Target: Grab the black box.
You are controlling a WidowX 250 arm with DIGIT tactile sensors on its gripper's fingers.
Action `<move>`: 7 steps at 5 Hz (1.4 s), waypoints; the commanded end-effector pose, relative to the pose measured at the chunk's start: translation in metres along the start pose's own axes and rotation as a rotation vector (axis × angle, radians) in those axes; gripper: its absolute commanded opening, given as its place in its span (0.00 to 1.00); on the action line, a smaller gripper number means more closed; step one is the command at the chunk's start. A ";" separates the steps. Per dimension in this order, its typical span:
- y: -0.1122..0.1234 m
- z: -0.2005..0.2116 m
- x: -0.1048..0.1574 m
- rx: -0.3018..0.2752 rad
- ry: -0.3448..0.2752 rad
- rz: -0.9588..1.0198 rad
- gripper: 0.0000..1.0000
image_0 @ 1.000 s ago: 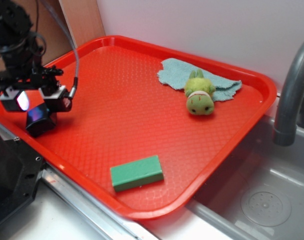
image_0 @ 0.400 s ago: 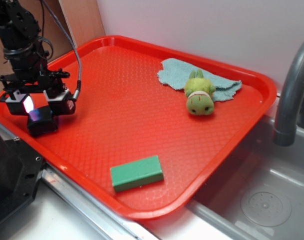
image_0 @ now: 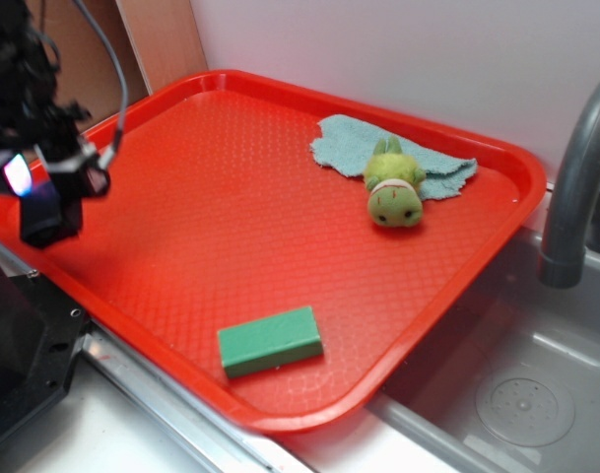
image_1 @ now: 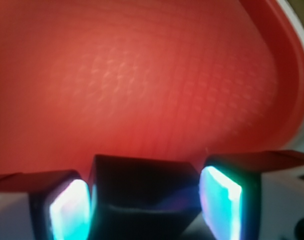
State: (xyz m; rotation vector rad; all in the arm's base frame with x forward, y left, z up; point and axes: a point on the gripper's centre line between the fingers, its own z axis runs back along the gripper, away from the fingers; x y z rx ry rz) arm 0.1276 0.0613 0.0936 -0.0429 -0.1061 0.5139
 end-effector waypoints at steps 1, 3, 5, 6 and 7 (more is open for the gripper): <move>-0.010 0.095 0.042 -0.178 -0.155 -0.166 0.00; -0.007 0.096 0.060 -0.189 -0.156 -0.225 0.00; -0.018 0.104 0.070 -0.154 -0.131 -0.307 0.00; -0.017 0.095 0.061 -0.133 -0.106 -0.303 0.97; -0.007 0.071 0.037 -0.068 -0.064 -0.186 1.00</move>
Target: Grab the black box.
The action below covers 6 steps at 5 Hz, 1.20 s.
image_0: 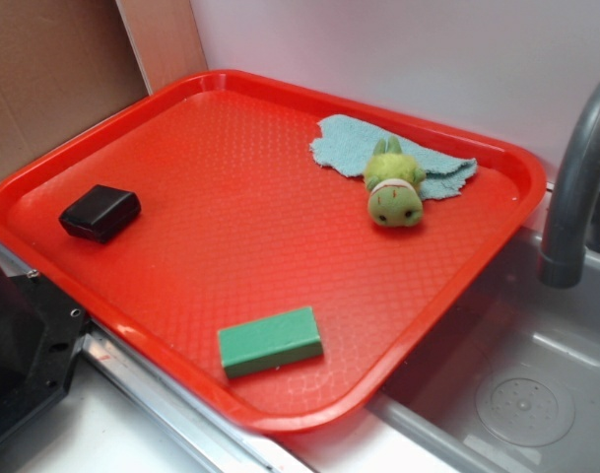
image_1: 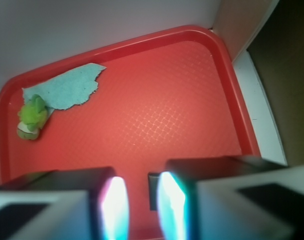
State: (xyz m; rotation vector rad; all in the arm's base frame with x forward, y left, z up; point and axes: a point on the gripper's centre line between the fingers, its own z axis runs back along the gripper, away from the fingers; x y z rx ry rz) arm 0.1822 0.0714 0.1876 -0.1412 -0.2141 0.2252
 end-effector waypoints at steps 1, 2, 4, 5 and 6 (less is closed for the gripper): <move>0.015 -0.035 -0.043 0.107 0.017 -0.015 1.00; 0.013 -0.061 -0.048 0.124 0.036 -0.105 1.00; 0.024 -0.110 -0.066 0.136 0.045 -0.116 1.00; 0.031 -0.120 -0.076 0.178 0.034 -0.088 1.00; 0.047 -0.124 -0.081 0.174 0.005 -0.087 1.00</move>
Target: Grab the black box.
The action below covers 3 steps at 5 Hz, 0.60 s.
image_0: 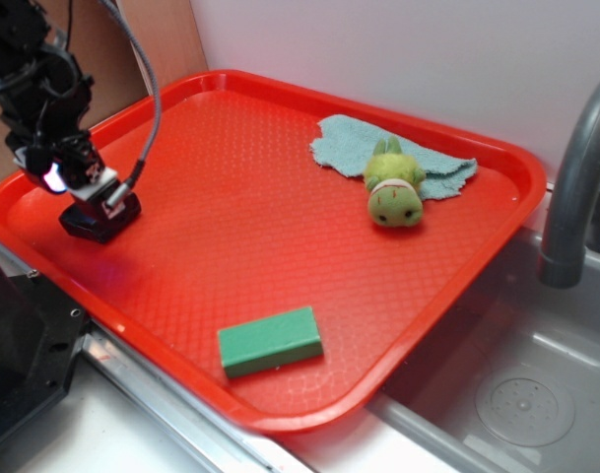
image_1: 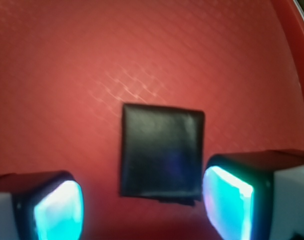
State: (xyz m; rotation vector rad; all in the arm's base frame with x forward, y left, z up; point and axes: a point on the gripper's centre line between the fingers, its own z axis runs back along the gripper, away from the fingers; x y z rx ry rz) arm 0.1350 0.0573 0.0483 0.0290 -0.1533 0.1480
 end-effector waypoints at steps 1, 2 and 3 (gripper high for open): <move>0.038 -0.011 0.002 0.014 -0.039 -0.030 1.00; 0.043 -0.020 0.006 0.000 -0.052 -0.013 1.00; 0.040 -0.012 0.006 -0.040 -0.062 -0.033 1.00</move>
